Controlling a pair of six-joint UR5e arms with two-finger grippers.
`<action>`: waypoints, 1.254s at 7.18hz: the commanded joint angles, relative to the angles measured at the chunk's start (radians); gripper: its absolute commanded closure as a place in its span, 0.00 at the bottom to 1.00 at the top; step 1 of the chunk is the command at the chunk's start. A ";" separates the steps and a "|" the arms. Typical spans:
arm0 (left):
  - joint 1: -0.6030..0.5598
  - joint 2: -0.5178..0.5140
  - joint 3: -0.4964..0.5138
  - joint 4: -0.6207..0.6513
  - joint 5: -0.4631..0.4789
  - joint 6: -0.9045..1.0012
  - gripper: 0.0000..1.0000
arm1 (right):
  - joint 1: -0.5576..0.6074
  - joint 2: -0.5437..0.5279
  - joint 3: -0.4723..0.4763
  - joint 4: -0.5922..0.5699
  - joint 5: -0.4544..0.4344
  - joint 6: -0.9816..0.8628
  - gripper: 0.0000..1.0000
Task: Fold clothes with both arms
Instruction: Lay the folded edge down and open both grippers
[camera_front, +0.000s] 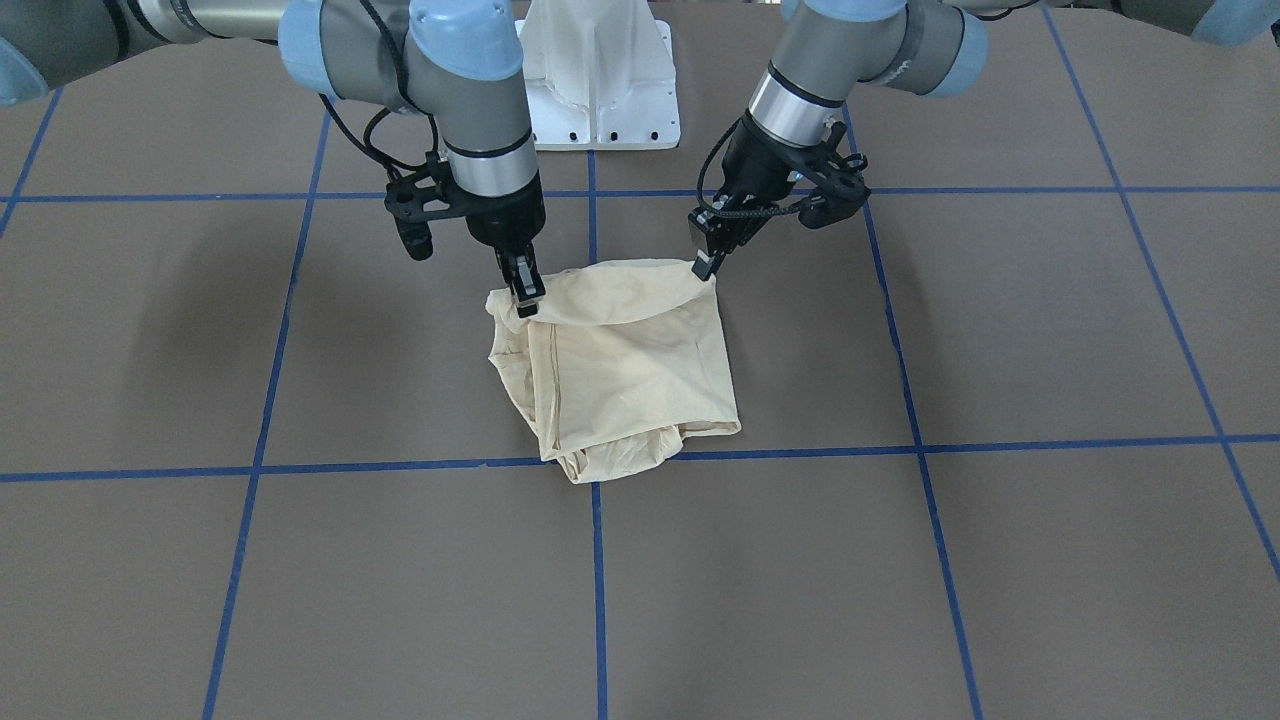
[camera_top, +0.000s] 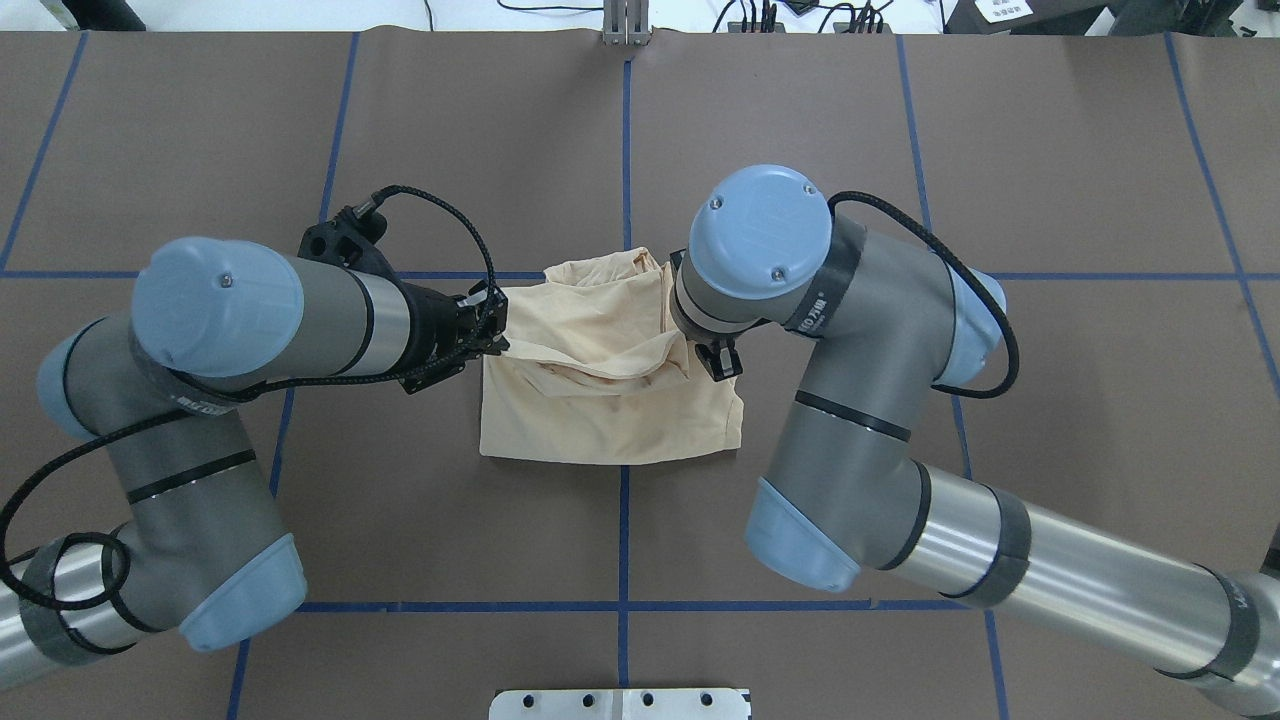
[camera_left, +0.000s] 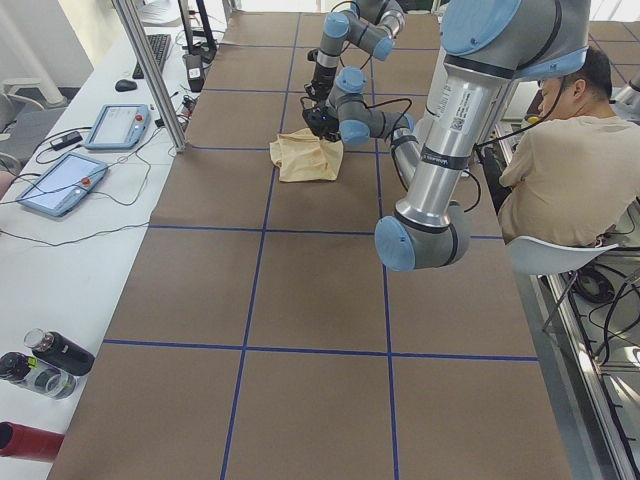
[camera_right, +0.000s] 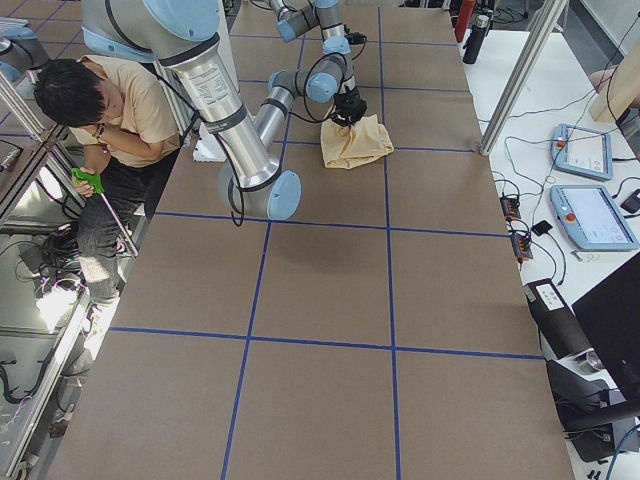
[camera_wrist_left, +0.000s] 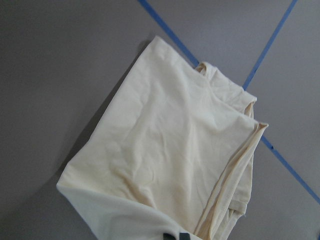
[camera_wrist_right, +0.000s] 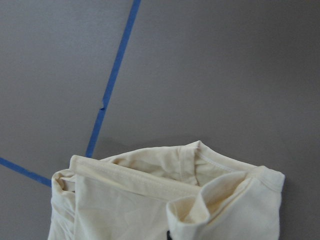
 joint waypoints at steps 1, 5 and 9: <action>-0.066 -0.057 0.162 -0.085 -0.005 0.024 1.00 | 0.052 0.061 -0.174 0.097 0.048 -0.056 1.00; -0.192 -0.194 0.539 -0.274 -0.003 0.164 0.35 | 0.171 0.278 -0.654 0.319 0.106 -0.263 0.01; -0.299 -0.195 0.564 -0.315 -0.087 0.288 0.28 | 0.273 0.293 -0.673 0.316 0.208 -0.381 0.00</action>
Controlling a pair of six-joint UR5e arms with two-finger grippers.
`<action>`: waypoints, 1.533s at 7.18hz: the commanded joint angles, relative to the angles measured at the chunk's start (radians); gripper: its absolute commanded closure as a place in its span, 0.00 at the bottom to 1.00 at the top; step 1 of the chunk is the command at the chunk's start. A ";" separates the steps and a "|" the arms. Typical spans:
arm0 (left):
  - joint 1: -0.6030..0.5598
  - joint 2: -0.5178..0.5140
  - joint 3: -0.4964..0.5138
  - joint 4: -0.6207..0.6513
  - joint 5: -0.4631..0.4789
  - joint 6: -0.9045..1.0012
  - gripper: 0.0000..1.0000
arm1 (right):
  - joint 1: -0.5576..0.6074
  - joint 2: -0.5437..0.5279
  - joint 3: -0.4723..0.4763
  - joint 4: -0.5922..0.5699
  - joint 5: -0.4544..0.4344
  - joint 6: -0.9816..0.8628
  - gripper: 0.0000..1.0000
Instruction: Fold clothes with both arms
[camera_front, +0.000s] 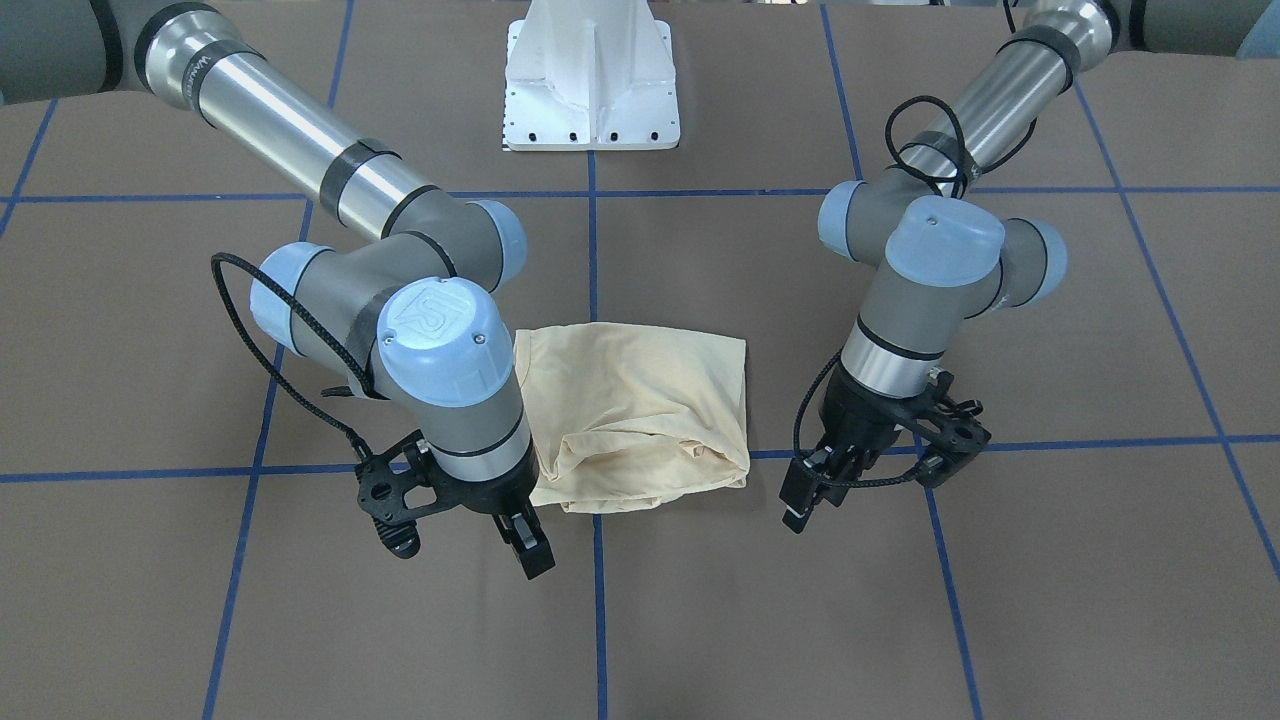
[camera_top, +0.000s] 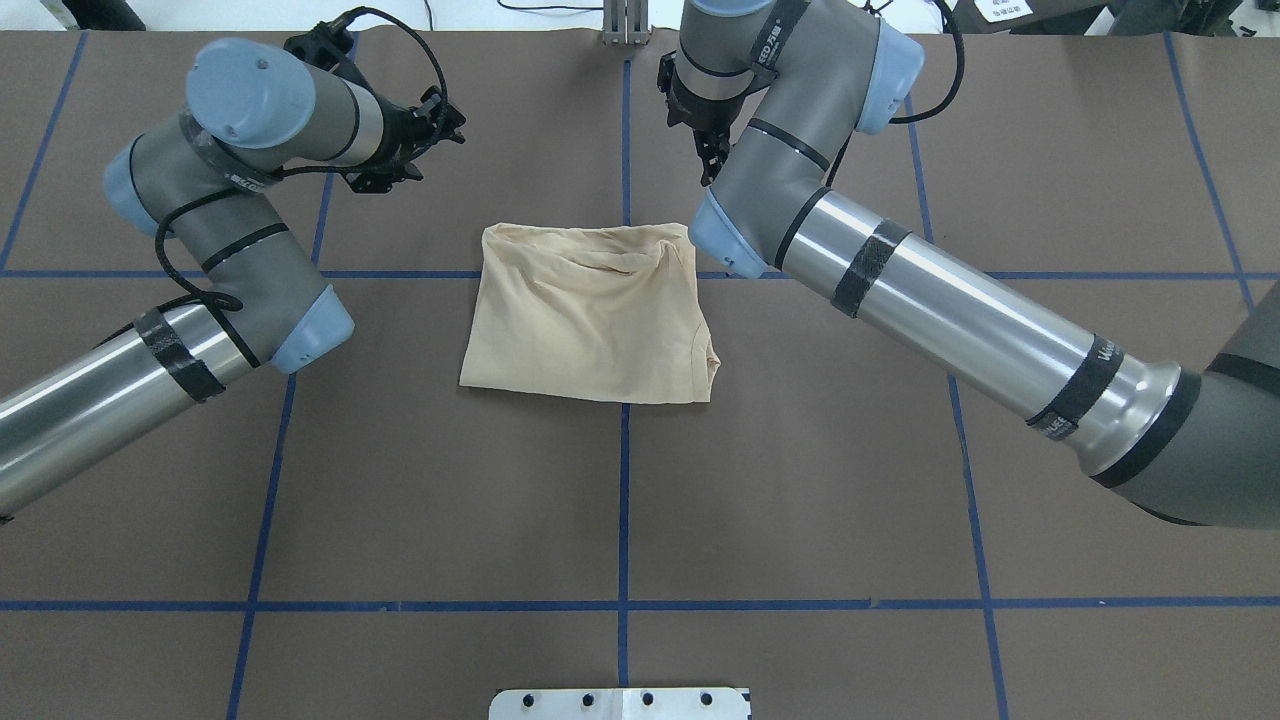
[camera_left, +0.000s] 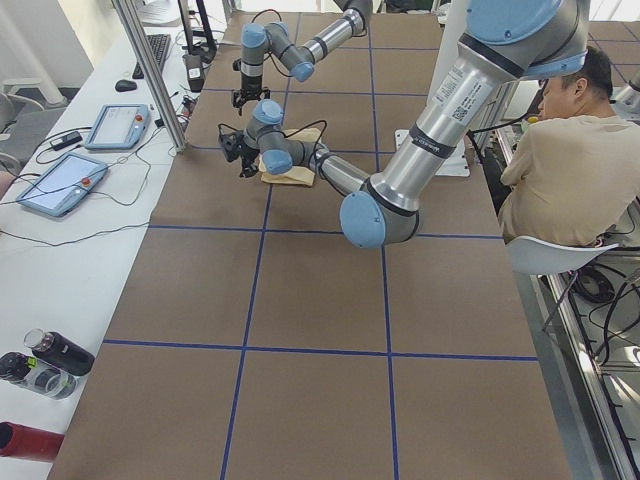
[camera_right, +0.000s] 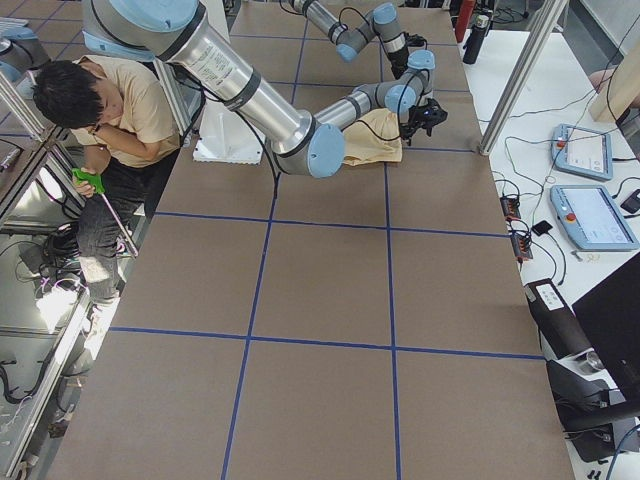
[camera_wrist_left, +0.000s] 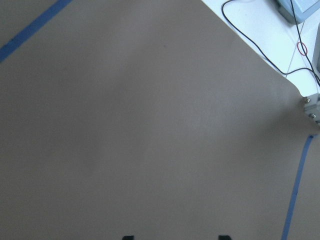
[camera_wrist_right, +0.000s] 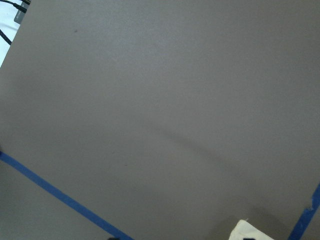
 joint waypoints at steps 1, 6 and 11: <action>-0.063 0.010 -0.007 -0.007 -0.131 0.140 0.27 | 0.039 -0.034 0.030 -0.009 0.026 -0.100 0.00; -0.288 0.339 -0.263 0.059 -0.299 0.980 0.00 | 0.324 -0.420 0.323 -0.139 0.274 -0.945 0.00; -0.654 0.619 -0.291 0.232 -0.495 1.737 0.00 | 0.608 -0.848 0.804 -0.633 0.307 -1.823 0.00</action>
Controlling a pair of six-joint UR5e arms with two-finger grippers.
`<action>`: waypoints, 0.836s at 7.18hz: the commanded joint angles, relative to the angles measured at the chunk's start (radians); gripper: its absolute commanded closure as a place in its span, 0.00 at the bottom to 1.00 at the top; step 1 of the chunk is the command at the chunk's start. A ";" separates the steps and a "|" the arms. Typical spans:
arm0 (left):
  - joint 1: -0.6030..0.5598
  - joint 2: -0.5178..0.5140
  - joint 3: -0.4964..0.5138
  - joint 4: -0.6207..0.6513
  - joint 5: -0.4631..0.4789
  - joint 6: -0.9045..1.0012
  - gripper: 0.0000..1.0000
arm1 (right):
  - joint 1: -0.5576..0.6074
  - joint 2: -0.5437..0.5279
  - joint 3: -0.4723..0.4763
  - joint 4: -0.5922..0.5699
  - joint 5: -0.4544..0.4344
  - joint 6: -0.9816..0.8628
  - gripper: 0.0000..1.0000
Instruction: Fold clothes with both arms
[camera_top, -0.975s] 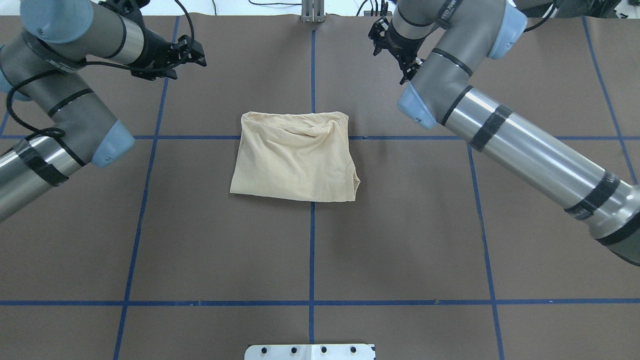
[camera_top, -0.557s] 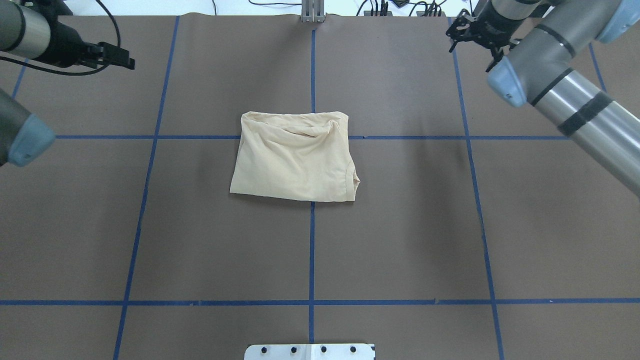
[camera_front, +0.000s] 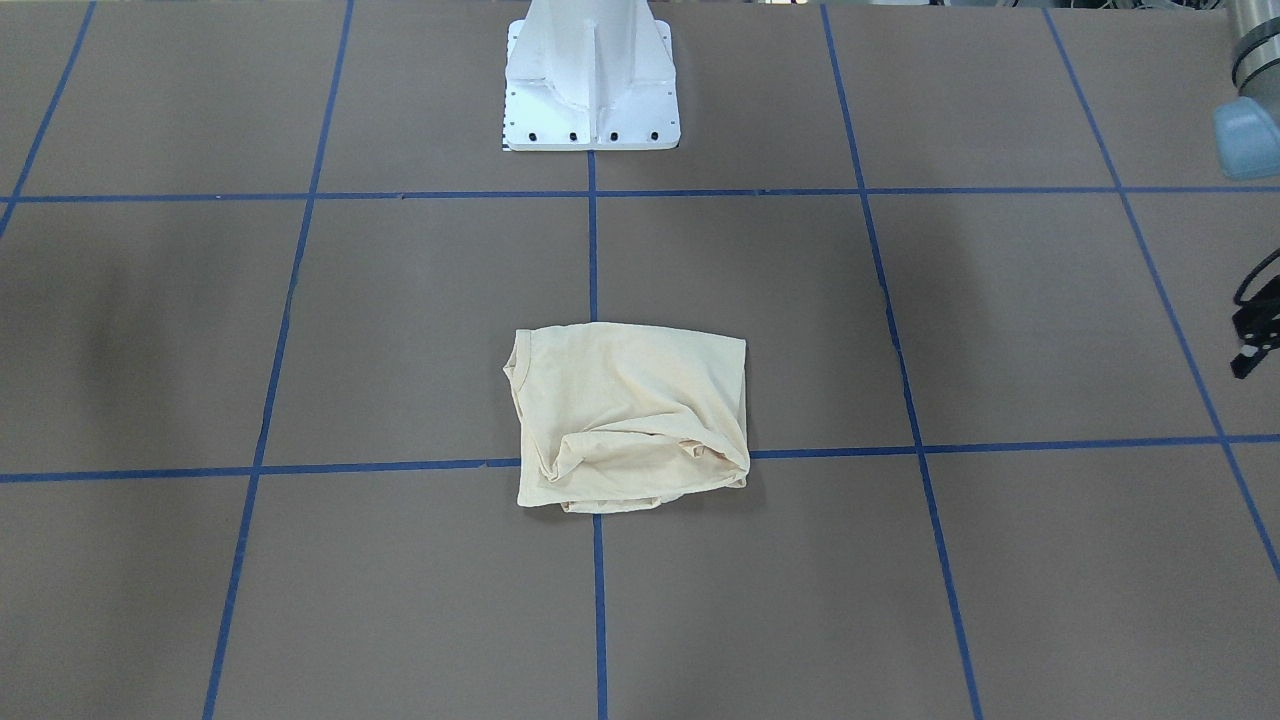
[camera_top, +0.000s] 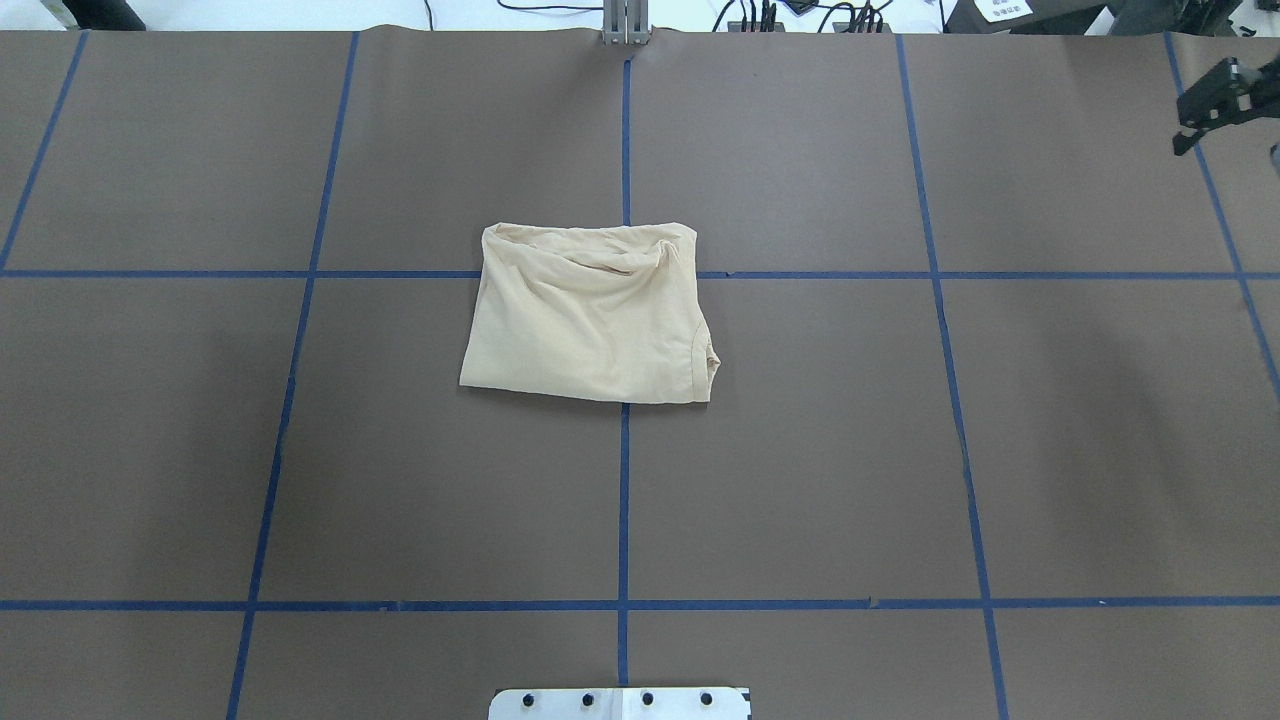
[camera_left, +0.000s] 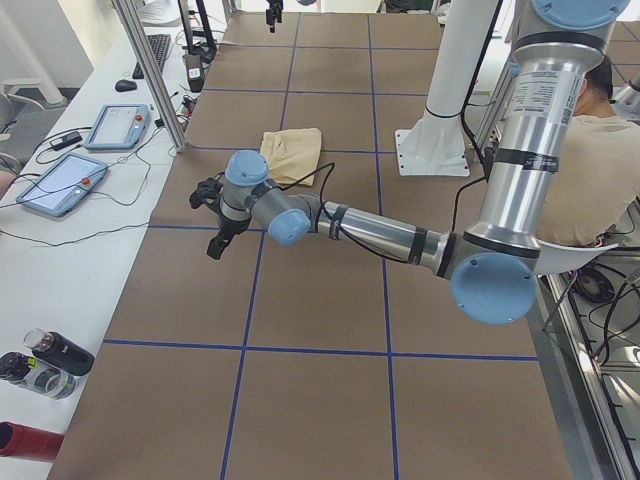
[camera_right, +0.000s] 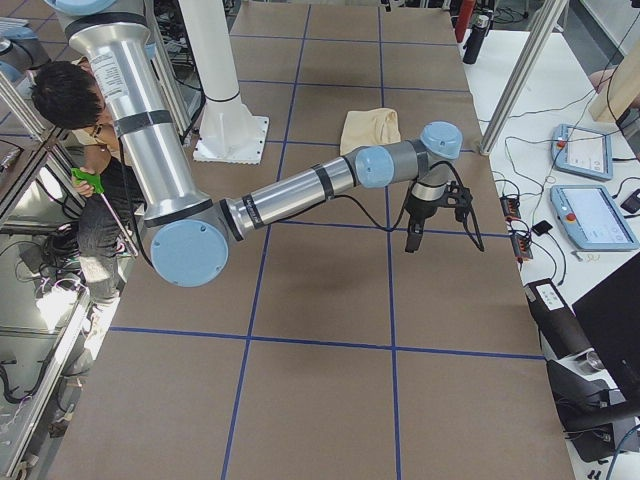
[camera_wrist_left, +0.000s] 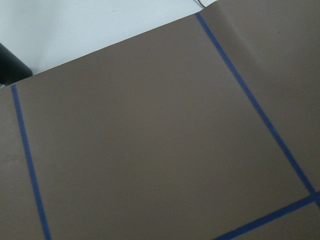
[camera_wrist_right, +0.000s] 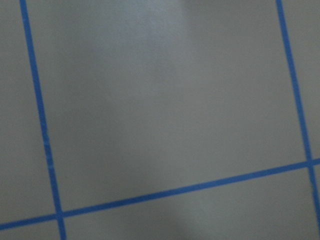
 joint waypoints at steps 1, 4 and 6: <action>-0.105 0.077 -0.002 0.053 -0.083 0.138 0.00 | 0.061 -0.195 0.174 -0.091 0.001 -0.162 0.00; -0.119 0.123 -0.017 0.074 -0.104 0.132 0.00 | 0.064 -0.260 0.215 -0.091 0.037 -0.231 0.00; -0.119 0.125 -0.019 0.074 -0.104 0.126 0.00 | 0.064 -0.283 0.226 -0.053 0.057 -0.239 0.00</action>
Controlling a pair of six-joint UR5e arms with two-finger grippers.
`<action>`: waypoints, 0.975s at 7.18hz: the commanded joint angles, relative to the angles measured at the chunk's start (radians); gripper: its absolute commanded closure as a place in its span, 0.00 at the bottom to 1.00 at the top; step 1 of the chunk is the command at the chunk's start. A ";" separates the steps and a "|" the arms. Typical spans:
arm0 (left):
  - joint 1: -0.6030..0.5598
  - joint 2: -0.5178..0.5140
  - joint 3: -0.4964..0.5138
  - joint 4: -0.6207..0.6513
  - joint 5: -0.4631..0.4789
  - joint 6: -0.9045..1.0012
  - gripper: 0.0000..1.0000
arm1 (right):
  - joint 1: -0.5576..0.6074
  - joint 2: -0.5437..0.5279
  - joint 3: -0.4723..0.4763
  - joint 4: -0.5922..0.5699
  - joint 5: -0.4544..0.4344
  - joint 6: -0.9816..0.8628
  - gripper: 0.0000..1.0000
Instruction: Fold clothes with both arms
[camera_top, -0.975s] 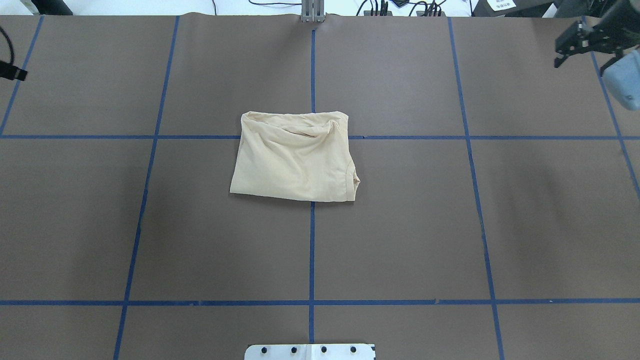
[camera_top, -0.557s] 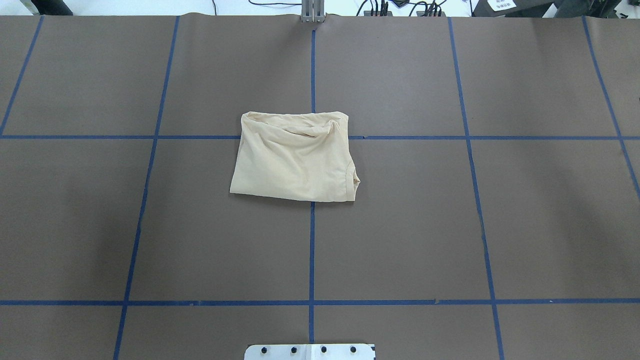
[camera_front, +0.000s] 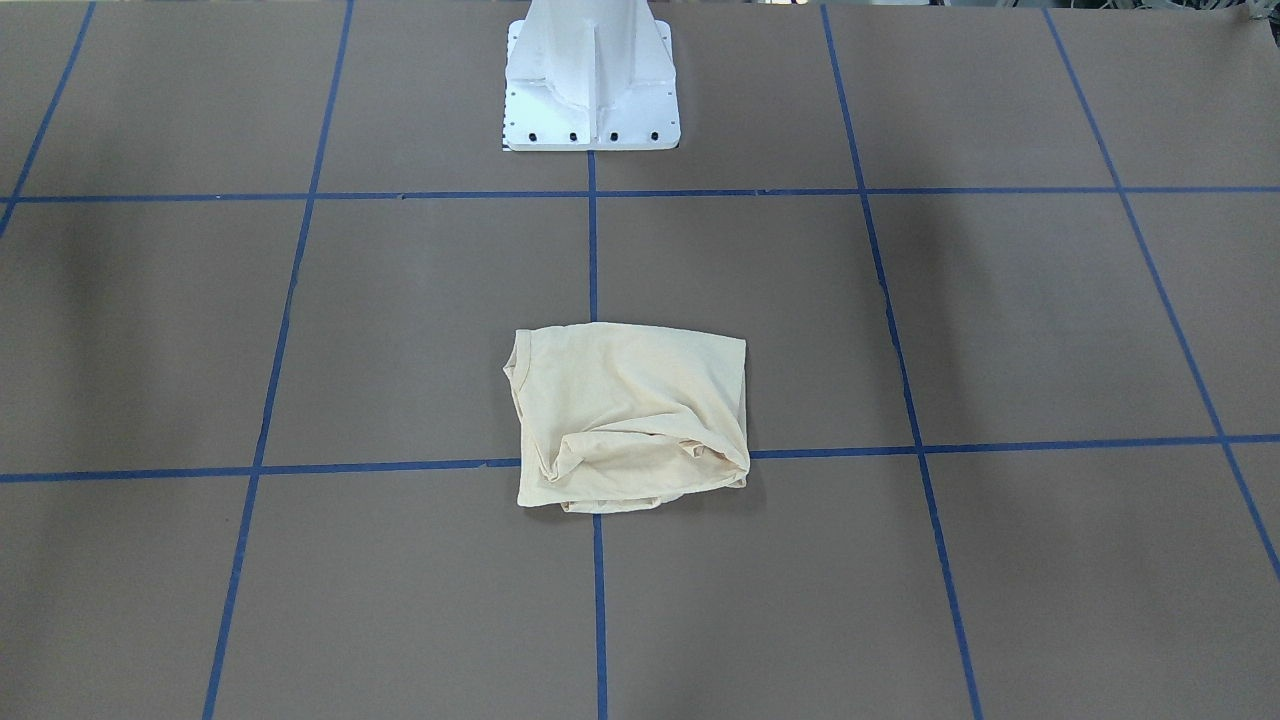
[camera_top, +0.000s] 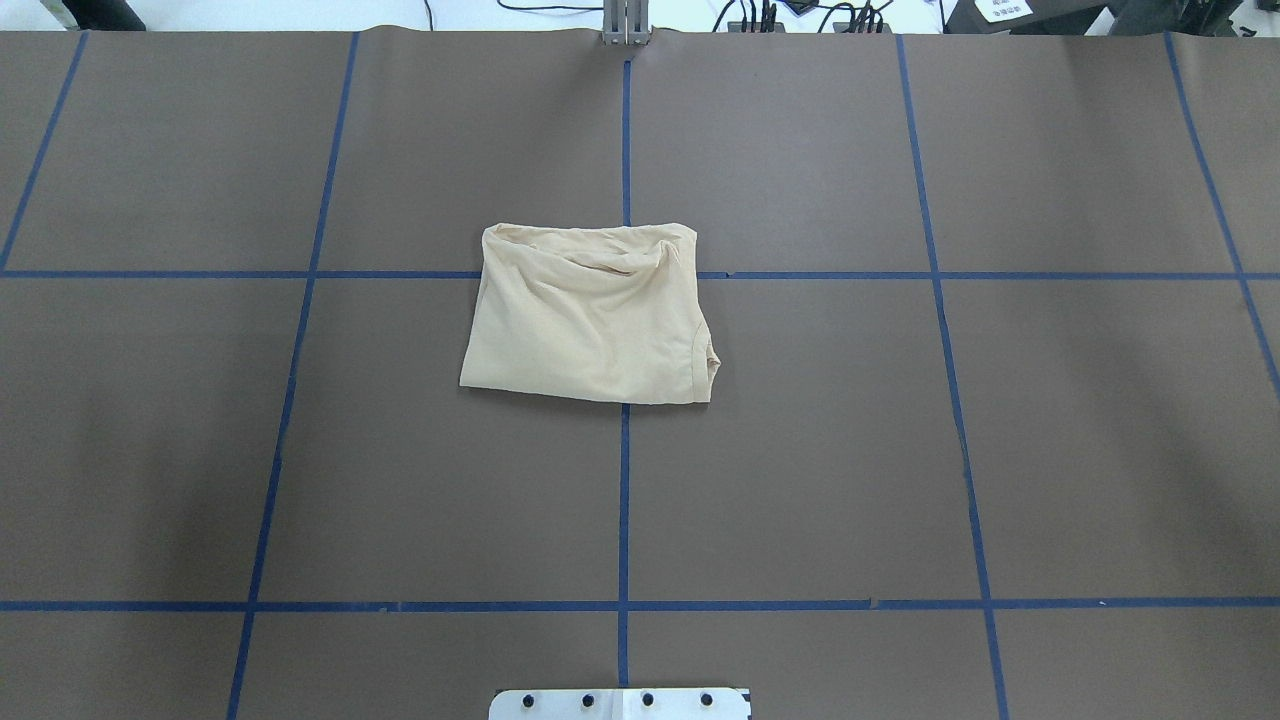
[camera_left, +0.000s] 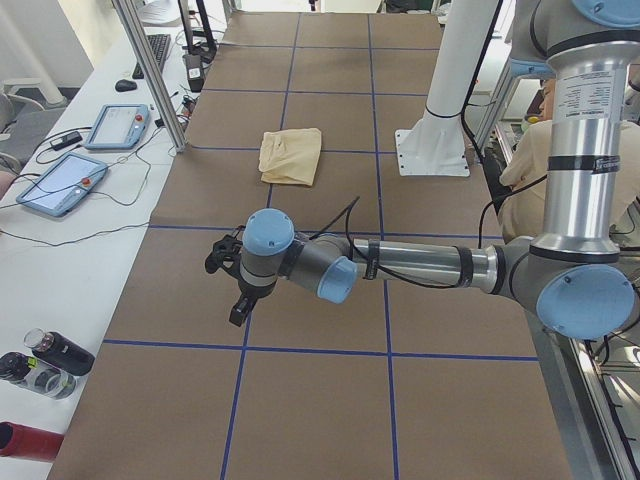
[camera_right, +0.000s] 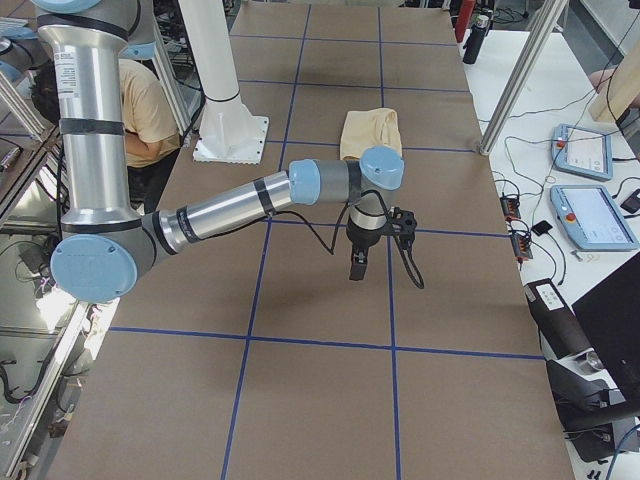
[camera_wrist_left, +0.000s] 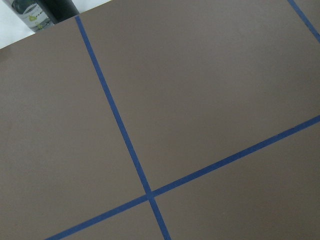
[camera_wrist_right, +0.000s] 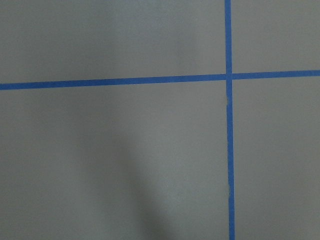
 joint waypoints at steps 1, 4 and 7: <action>-0.001 0.034 -0.012 -0.011 -0.001 0.002 0.00 | 0.000 -0.026 0.002 0.054 0.018 -0.011 0.00; 0.001 0.028 -0.009 -0.006 0.002 -0.007 0.00 | 0.005 -0.103 -0.036 0.064 0.047 -0.067 0.00; -0.002 0.037 -0.073 -0.005 0.005 -0.006 0.00 | 0.013 -0.106 -0.151 0.156 0.057 -0.161 0.00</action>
